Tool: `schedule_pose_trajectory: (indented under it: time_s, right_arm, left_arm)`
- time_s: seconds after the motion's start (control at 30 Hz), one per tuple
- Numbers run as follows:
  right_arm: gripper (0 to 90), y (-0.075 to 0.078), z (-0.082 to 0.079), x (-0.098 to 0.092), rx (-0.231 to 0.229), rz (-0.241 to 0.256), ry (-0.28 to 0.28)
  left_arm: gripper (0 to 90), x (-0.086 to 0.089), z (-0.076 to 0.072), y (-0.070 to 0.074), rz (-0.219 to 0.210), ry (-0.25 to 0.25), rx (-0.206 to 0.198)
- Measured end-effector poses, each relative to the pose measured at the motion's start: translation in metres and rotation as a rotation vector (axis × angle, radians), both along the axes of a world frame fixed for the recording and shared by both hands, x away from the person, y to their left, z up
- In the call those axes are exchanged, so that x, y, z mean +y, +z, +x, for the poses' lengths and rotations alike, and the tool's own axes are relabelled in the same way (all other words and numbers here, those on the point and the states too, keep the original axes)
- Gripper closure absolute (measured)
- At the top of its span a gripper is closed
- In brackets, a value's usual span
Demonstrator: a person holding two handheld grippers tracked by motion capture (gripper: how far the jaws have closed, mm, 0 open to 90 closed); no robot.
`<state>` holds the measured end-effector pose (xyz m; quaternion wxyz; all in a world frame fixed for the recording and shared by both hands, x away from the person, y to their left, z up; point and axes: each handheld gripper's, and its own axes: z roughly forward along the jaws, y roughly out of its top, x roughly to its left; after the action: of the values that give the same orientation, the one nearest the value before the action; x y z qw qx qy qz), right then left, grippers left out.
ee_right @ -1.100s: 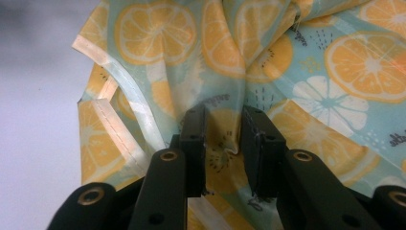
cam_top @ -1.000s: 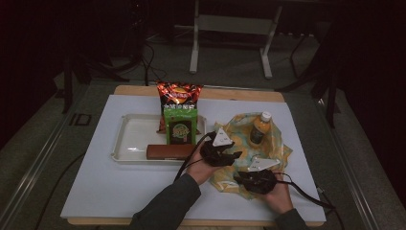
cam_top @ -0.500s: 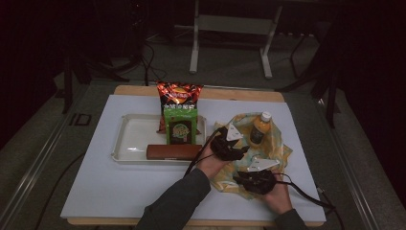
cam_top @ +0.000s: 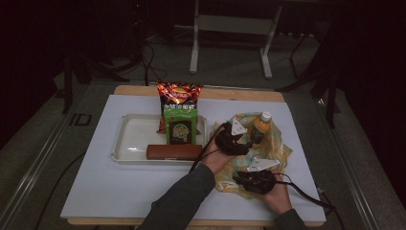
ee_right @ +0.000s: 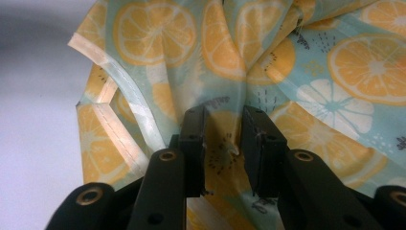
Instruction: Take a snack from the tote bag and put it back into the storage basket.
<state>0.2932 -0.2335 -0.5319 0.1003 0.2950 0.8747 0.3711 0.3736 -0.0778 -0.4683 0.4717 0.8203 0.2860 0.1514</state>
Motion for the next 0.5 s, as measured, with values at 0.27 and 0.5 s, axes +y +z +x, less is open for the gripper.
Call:
schedule_pose_trajectory:
  time_s: [0.27,0.5]
  right_arm:
    - [71.1,0.0,0.0,0.0,-0.003,0.001,-0.001]
    - [70.9,-0.001,0.0,0.001,0.001,0.006,-0.001]
  left_arm:
    - [36.0,-0.01,0.009,0.003,-0.008,0.016,-0.003]
    - [34.1,-0.021,0.014,0.004,-0.011,0.024,-0.019]
